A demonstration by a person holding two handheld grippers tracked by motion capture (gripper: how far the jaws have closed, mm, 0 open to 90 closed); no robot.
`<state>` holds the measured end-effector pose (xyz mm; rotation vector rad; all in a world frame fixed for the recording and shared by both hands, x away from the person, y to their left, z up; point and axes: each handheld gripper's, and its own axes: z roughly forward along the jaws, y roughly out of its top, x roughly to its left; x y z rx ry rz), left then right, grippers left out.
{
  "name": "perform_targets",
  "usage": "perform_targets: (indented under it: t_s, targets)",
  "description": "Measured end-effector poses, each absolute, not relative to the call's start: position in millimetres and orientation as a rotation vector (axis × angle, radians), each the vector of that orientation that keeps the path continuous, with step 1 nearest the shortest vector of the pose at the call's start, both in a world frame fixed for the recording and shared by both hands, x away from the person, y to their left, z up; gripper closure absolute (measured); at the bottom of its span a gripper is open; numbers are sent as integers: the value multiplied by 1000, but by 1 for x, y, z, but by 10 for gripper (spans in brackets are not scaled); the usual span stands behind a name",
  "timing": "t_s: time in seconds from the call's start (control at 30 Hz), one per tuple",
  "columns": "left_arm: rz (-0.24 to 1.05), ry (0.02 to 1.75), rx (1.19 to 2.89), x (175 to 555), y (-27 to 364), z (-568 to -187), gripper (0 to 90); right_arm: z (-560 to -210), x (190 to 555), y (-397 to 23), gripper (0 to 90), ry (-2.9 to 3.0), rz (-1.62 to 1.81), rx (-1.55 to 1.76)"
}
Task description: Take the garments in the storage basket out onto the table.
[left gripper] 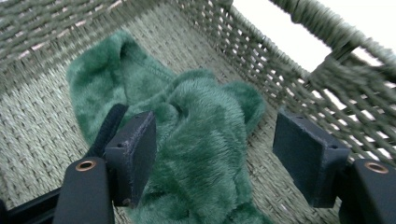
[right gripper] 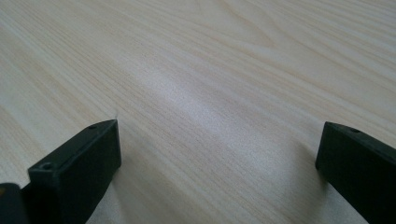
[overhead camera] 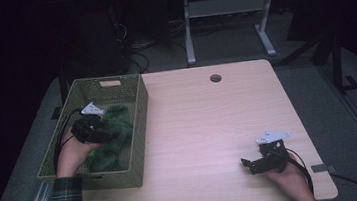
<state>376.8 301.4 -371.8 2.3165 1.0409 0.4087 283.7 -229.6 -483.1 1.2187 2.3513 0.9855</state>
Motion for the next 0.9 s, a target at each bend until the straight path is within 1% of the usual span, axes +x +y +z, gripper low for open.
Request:
perform_targets:
  t_s: [0.17,0.27,0.47,0.57,0.7,0.8,0.9]
  targets:
    - [388,1048,2351,381,300,-383,327,-483,284,-230,0,2351,985,1220]
    - [363,1050,2378,383,300,-390,372,-483,284,-230,0,2351,985,1220]
    - [348,1066,2416,386,301,-401,397,-483,284,-230,0,2351,986,1219]
    - [334,1076,2430,387,302,-405,427,-483,284,-230,0,2351,985,1220]
    - [322,1080,2465,389,302,-411,507,-483,284,-230,0,2351,985,1220]
    - [296,1086,2487,389,301,-414,546,-483,284,-230,0,2351,985,1220]
    - [258,1085,2509,389,300,-416,617,-483,284,-230,0,2351,985,1219]
